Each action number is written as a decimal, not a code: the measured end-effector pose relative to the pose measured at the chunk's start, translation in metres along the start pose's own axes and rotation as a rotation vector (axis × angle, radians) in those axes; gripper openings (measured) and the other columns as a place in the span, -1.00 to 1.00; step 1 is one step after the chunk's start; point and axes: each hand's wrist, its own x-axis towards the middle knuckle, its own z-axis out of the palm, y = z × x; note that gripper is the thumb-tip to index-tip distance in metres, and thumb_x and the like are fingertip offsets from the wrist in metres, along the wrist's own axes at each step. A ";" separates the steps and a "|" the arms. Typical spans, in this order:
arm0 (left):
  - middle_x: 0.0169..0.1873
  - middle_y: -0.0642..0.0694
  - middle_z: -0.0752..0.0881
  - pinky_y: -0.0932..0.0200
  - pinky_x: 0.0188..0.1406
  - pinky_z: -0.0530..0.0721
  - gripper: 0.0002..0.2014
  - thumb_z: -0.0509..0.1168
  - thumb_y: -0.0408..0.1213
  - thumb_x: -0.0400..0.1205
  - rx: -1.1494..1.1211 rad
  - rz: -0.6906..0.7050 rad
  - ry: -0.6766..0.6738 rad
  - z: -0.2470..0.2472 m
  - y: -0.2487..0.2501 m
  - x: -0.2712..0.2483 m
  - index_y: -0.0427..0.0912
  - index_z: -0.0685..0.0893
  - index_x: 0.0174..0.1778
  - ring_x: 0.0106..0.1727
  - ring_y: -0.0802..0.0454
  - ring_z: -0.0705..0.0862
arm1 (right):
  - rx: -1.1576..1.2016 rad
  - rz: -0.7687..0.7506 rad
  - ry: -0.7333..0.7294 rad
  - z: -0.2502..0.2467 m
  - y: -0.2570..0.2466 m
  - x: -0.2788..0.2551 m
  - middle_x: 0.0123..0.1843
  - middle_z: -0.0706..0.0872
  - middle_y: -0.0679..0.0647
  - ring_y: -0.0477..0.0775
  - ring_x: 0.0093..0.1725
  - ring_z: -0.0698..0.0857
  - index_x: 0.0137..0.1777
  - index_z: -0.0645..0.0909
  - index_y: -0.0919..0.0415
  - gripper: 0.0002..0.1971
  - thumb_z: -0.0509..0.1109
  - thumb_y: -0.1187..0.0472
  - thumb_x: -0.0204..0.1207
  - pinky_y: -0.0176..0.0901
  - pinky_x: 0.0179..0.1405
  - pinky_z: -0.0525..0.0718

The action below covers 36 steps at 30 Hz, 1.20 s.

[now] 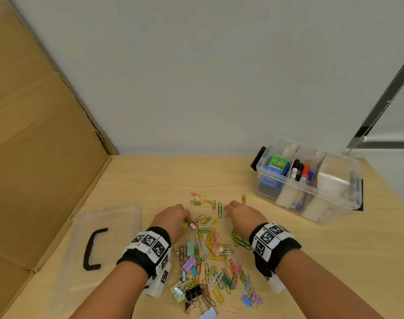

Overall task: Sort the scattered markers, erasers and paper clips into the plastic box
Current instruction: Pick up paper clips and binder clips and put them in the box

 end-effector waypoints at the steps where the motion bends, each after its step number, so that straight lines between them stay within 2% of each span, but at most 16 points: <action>1: 0.18 -0.01 0.57 0.08 0.16 0.60 -0.72 0.32 -0.30 0.59 -0.004 0.014 0.003 0.002 -0.002 0.001 0.03 0.61 0.21 0.19 -0.04 0.59 | -0.025 0.013 -0.015 0.002 -0.001 0.003 0.25 0.52 0.12 0.21 0.11 0.65 0.34 0.51 0.20 -0.56 0.17 0.53 0.50 -0.02 -0.08 0.61; 6: 0.17 -0.04 0.55 0.11 0.17 0.58 -0.69 0.30 -0.39 0.59 -0.043 0.072 0.029 0.007 -0.012 0.001 -0.01 0.60 0.22 0.17 -0.04 0.58 | 0.027 0.089 0.014 0.010 0.003 0.014 0.16 0.56 0.11 0.19 0.01 0.66 0.20 0.59 0.19 -0.62 0.19 0.53 0.48 -0.08 -0.08 0.63; 9: 0.19 -0.03 0.52 0.14 0.15 0.58 -0.66 0.31 -0.40 0.57 -0.071 0.089 0.029 0.009 -0.017 0.000 -0.03 0.59 0.25 0.13 -0.02 0.59 | 0.235 0.160 0.078 0.007 0.003 0.011 0.13 0.61 0.06 0.12 0.05 0.66 0.24 0.58 0.13 -0.65 0.26 0.41 0.49 -0.14 0.02 0.62; 12: 0.17 0.01 0.41 0.28 -0.12 0.52 -0.59 0.38 -0.38 0.52 -0.115 0.105 0.062 0.009 -0.020 -0.004 -0.01 0.51 0.26 -0.09 0.06 0.55 | 0.719 0.316 0.290 0.004 0.011 -0.001 -0.09 0.66 -0.01 0.01 -0.09 0.68 0.11 0.61 0.08 -0.77 0.35 0.28 0.48 -0.19 -0.03 0.64; 14: 0.12 0.03 0.37 0.36 -0.30 0.41 -0.58 0.39 -0.37 0.49 -0.118 0.109 0.066 0.011 -0.022 -0.007 0.00 0.45 0.22 -0.22 0.09 0.49 | 1.157 0.438 0.406 0.003 0.021 -0.012 -0.18 0.64 0.09 0.07 -0.17 0.70 0.03 0.61 0.14 -0.86 0.26 0.30 0.57 -0.02 0.05 0.72; 15: 0.09 0.04 0.37 0.37 -0.32 0.38 -0.58 0.39 -0.37 0.49 -0.116 0.105 0.063 0.012 -0.022 -0.008 0.01 0.42 0.19 -0.23 0.09 0.48 | 1.400 0.493 0.442 0.003 0.026 -0.018 -0.21 0.60 0.14 0.12 -0.19 0.69 0.00 0.60 0.20 -0.83 0.16 0.34 0.61 0.05 0.05 0.72; 17: 0.07 0.04 0.43 0.31 -0.18 0.48 -0.62 0.37 -0.36 0.50 -0.119 0.092 0.047 0.015 -0.022 -0.011 0.01 0.41 0.16 -0.09 0.08 0.51 | 1.803 0.568 0.514 0.002 0.038 -0.031 -0.27 0.51 0.18 0.18 -0.24 0.61 -0.06 0.53 0.33 -0.75 0.00 0.44 0.58 0.02 -0.05 0.68; 19: 0.09 0.01 0.51 0.24 0.00 0.52 -0.66 0.34 -0.36 0.52 -0.104 0.082 0.028 0.017 -0.022 -0.012 0.00 0.44 0.14 0.05 0.05 0.51 | 1.926 0.645 0.576 0.000 0.048 -0.041 -0.26 0.48 0.19 0.17 -0.26 0.56 -0.09 0.49 0.36 -0.73 -0.05 0.51 0.50 -0.06 -0.18 0.60; 21: 0.11 0.00 0.54 0.24 0.02 0.50 -0.71 0.30 -0.36 0.54 -0.085 0.062 0.026 0.018 -0.021 -0.013 -0.01 0.48 0.13 0.07 0.04 0.50 | 1.813 0.727 0.586 0.002 0.060 -0.045 -0.26 0.47 0.19 0.13 -0.29 0.51 -0.11 0.48 0.34 -0.76 -0.02 0.52 0.49 -0.10 -0.27 0.54; 24: 0.14 0.04 0.59 0.19 0.09 0.52 -0.72 0.26 -0.32 0.57 -0.020 0.051 0.059 0.016 -0.020 -0.012 0.02 0.50 0.17 0.18 0.03 0.46 | 1.213 0.730 0.425 0.006 0.073 -0.045 -0.16 0.61 0.23 0.10 -0.27 0.56 -0.06 0.52 0.24 -0.95 0.23 0.32 0.56 -0.01 -0.20 0.58; 26: 0.13 0.08 0.60 0.17 0.16 0.51 -0.73 0.26 -0.22 0.59 -0.008 0.052 0.100 0.014 -0.019 -0.012 0.05 0.50 0.21 0.21 0.03 0.43 | 0.879 0.667 0.237 0.008 0.074 -0.042 -0.09 0.68 0.17 0.07 -0.20 0.64 0.01 0.48 0.11 -0.81 0.41 0.11 0.50 -0.07 -0.16 0.61; 28: 0.12 0.07 0.58 0.15 0.21 0.48 -0.73 0.25 -0.13 0.61 -0.071 0.035 0.149 0.010 -0.020 -0.012 0.07 0.53 0.23 0.21 0.03 0.44 | 0.698 0.608 0.083 0.010 0.071 -0.038 -0.10 0.66 0.07 -0.02 -0.19 0.62 0.10 0.41 0.06 -0.59 0.52 -0.04 0.41 -0.19 -0.30 0.50; 30: 0.10 0.02 0.51 0.18 0.19 0.52 -0.75 0.23 -0.14 0.64 -0.226 -0.002 0.159 0.005 -0.022 -0.011 0.02 0.55 0.24 0.13 0.05 0.51 | 0.563 0.560 0.046 0.012 0.067 -0.034 -0.06 0.63 0.04 -0.05 -0.16 0.58 0.13 0.40 0.07 -0.55 0.53 -0.05 0.40 -0.25 -0.35 0.41; 32: 0.07 -0.02 0.42 0.19 0.06 0.60 -0.80 0.18 -0.17 0.68 -0.379 -0.027 0.134 0.002 -0.021 -0.009 -0.03 0.53 0.21 -0.08 0.07 0.58 | 0.515 0.534 0.071 0.016 0.065 -0.033 -0.02 0.63 0.07 0.00 -0.12 0.59 0.09 0.42 0.10 -0.64 0.49 0.01 0.45 -0.26 -0.36 0.40; 34: 0.03 -0.03 0.39 0.15 -0.12 0.61 -0.85 0.11 -0.21 0.70 -0.434 -0.055 0.135 0.003 -0.018 -0.005 -0.06 0.49 0.16 -0.30 0.05 0.53 | 0.531 0.542 0.081 0.017 0.065 -0.034 -0.03 0.65 0.10 0.01 -0.14 0.60 0.06 0.42 0.13 -0.67 0.47 0.05 0.46 -0.26 -0.39 0.41; 36: 0.04 -0.07 0.40 0.15 -0.20 0.56 -0.87 0.06 -0.26 0.70 -0.435 -0.095 0.145 0.007 -0.014 0.000 -0.11 0.47 0.11 -0.35 0.03 0.50 | 0.561 0.550 0.080 0.016 0.064 -0.036 -0.03 0.65 0.11 0.02 -0.13 0.62 0.05 0.42 0.16 -0.65 0.48 0.05 0.44 -0.24 -0.35 0.46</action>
